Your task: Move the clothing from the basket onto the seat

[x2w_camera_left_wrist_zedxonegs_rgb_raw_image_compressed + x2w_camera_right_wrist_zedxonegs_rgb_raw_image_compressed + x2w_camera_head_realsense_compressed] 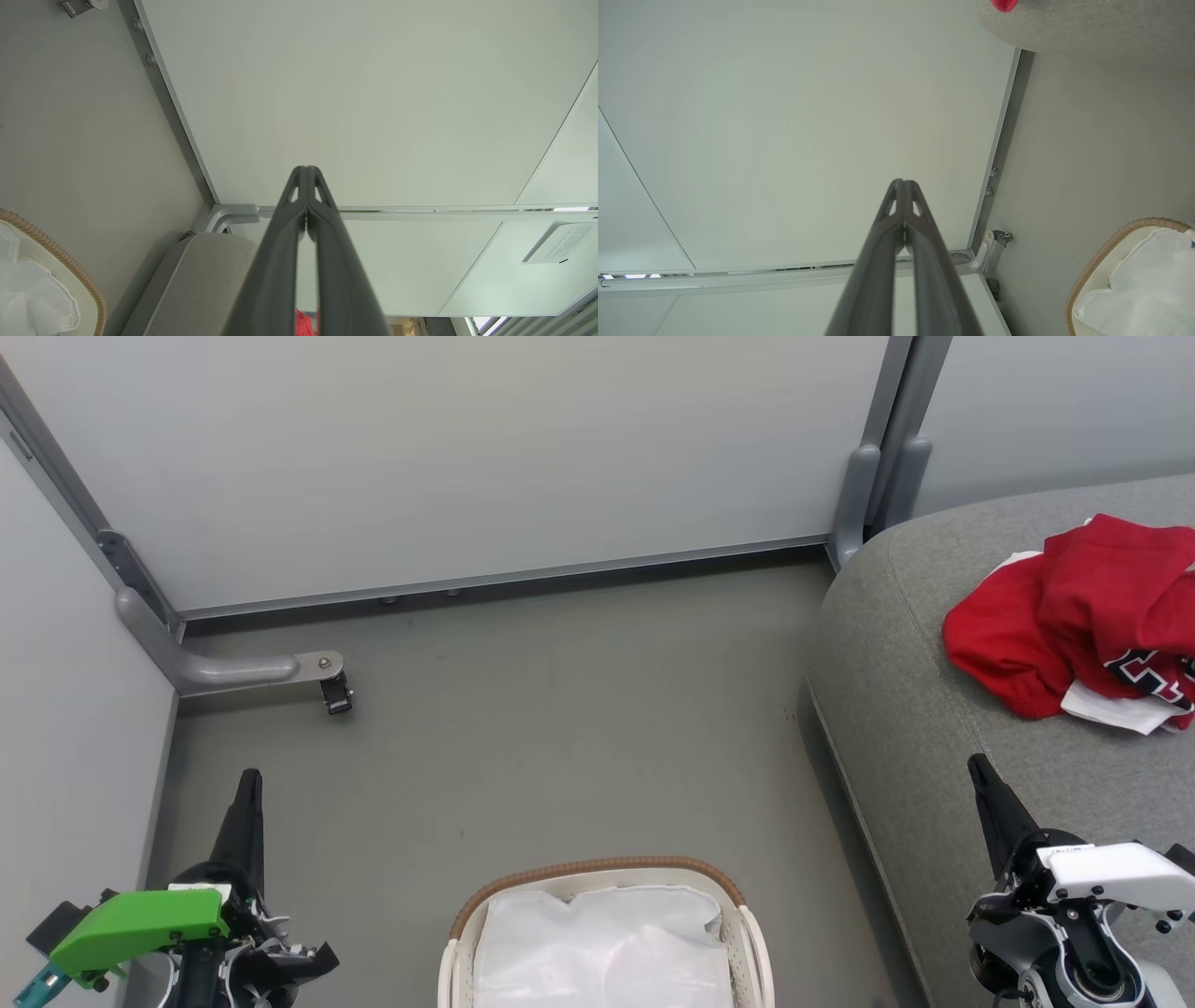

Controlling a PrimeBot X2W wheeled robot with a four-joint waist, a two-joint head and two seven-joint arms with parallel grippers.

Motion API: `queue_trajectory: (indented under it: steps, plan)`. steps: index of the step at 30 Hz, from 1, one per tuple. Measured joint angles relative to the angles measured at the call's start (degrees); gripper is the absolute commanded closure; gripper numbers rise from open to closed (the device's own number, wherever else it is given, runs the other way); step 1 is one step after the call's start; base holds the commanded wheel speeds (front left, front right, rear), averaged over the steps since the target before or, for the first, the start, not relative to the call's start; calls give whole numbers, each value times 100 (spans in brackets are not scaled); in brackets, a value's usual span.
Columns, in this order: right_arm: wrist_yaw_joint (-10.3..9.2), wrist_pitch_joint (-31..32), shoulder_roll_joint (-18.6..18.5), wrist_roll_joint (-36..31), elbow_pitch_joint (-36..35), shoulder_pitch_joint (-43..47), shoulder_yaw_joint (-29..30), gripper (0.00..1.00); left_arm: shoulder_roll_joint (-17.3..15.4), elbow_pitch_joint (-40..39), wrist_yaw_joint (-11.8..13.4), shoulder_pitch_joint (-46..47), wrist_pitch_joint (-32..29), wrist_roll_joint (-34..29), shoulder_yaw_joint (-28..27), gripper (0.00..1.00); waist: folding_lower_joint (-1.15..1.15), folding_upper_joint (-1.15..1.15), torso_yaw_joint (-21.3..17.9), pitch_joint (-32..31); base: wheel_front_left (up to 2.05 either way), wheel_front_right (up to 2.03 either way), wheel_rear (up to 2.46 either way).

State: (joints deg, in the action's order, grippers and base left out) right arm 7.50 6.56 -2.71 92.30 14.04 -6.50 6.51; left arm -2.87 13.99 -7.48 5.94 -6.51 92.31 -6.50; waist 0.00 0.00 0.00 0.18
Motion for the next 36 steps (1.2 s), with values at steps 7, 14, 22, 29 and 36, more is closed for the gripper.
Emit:
queue_trajectory:
  steps: [7, 14, 22, 29, 36]
  plan:
    - [0, 0, 0, 0, 0, 0, 0, 100, 0, 0, 0, 0, 0, 0, 0, 100, 0, 0, 0, 0, 0, 0, 0]
    - [1, 0, 0, 0, 0, 0, 0, 100, 0, 0, 0, 0, 0, 0, 0, 100, 0, 0, 0, 0, 0, 0, 0]
    - [0, 0, 0, 0, 0, 0, 0, 100, 0, 0, 0, 0, 0, 1, 0, 100, 0, 0, 0, 0, 0, 0, 0]
    - [0, 0, 0, 0, 0, 0, 0, 100, 0, 0, 0, 0, 0, 1, 0, 100, 0, 0, 0, 0, 0, 0, 0]
    - [0, 0, 0, 0, 0, 0, 0, 100, 0, 0, 0, 0, 0, 1, 0, 100, 0, 0, 0, 0, 0, 0, 0]
